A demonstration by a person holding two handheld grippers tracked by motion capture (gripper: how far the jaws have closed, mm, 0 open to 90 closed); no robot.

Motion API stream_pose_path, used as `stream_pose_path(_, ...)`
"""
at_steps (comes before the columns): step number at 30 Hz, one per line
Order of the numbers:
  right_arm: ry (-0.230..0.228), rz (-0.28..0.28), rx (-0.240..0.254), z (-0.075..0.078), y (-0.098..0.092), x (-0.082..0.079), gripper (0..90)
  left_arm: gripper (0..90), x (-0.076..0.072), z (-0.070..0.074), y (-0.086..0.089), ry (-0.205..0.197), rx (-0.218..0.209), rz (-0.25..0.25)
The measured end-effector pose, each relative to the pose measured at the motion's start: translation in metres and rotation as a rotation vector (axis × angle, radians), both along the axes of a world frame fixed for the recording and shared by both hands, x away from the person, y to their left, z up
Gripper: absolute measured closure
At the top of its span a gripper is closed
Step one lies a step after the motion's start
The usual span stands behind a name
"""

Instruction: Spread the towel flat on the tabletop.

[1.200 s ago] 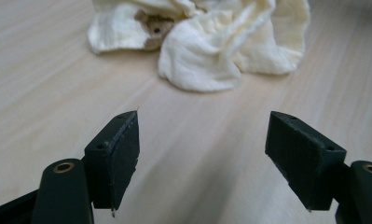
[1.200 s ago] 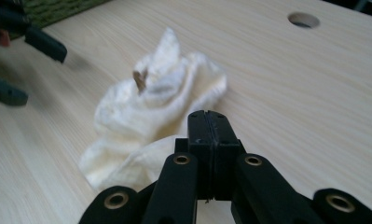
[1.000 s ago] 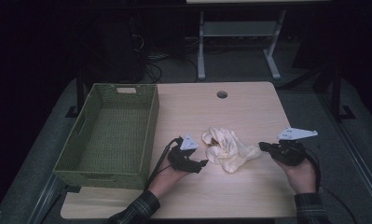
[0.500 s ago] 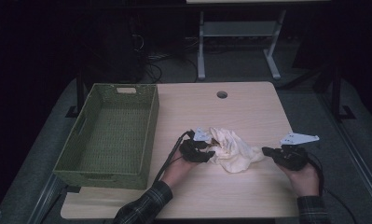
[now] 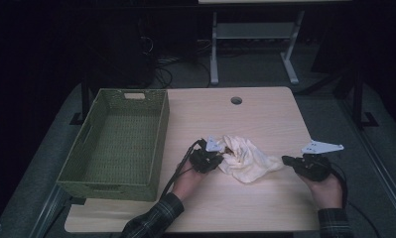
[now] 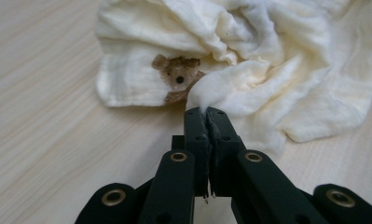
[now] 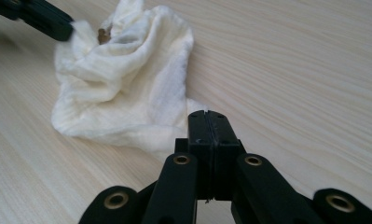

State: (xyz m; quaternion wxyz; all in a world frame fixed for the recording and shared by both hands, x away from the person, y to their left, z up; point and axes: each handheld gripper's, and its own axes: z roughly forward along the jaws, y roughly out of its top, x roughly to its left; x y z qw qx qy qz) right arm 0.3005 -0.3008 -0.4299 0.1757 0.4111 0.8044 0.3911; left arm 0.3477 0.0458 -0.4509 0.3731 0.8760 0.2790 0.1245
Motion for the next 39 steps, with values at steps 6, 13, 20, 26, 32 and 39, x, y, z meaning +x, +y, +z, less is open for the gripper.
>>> stream_pose_path(6,-0.011,-0.042,0.007,0.002,-0.014,-0.003,89.0,87.8,-0.014,0.015,0.018,-0.001,-0.003,0.037)
stream_pose_path(13,-0.011,-0.049,-0.012,0.002,-0.019,-0.014,89.0,88.0,-0.034,0.021,0.031,0.036,0.006,0.052)
stream_pose_path(20,0.013,-0.006,-0.024,-0.001,-0.007,-0.025,89.0,87.9,-0.058,0.016,0.044,0.102,0.014,0.046)
stream_pose_path(26,0.046,0.042,-0.045,-0.008,0.008,-0.033,88.1,80.6,-0.067,0.011,0.051,0.116,0.009,0.051)
stream_pose_path(32,0.021,0.045,-0.019,-0.005,0.014,-0.026,72.3,57.6,-0.053,0.018,0.045,0.077,-0.009,0.069)
stream_pose_path(39,0.013,0.044,0.020,-0.003,0.020,0.005,71.5,53.3,-0.022,0.024,0.025,0.047,-0.043,0.067)
